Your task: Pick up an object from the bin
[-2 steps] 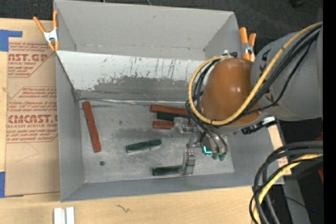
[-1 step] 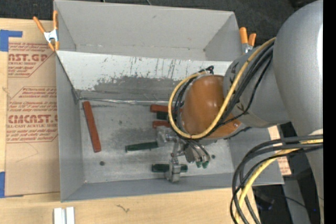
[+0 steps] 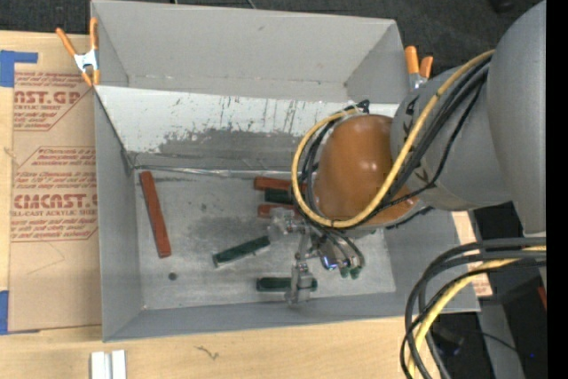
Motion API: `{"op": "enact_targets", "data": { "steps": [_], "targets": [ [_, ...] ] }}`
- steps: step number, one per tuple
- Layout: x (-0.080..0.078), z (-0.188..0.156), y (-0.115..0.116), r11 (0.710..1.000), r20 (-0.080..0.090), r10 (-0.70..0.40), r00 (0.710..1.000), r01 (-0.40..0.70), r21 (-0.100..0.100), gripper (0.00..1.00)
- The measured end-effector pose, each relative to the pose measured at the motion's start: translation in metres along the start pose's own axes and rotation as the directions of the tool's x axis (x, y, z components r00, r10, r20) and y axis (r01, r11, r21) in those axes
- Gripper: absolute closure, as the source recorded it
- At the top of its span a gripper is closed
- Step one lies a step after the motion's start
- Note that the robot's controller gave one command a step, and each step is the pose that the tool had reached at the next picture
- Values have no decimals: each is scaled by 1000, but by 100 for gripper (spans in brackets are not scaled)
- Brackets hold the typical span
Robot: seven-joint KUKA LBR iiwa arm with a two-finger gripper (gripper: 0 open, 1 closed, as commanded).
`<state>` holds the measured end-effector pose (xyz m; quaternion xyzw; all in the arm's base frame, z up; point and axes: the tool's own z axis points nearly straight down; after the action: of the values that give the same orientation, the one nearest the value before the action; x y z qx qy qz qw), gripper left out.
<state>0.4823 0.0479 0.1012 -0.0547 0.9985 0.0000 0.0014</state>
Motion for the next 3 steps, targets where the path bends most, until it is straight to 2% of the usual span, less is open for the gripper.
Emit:
{"op": "enact_targets", "data": {
  "steps": [1,2,3],
  "targets": [
    [-9,2,57,998,-2,59,998,-59,-3,0],
    [-18,33,57,971,-5,237,971,-237,0,0],
    [-18,33,57,972,-4,237,972,-237,0,0]
  ]
}}
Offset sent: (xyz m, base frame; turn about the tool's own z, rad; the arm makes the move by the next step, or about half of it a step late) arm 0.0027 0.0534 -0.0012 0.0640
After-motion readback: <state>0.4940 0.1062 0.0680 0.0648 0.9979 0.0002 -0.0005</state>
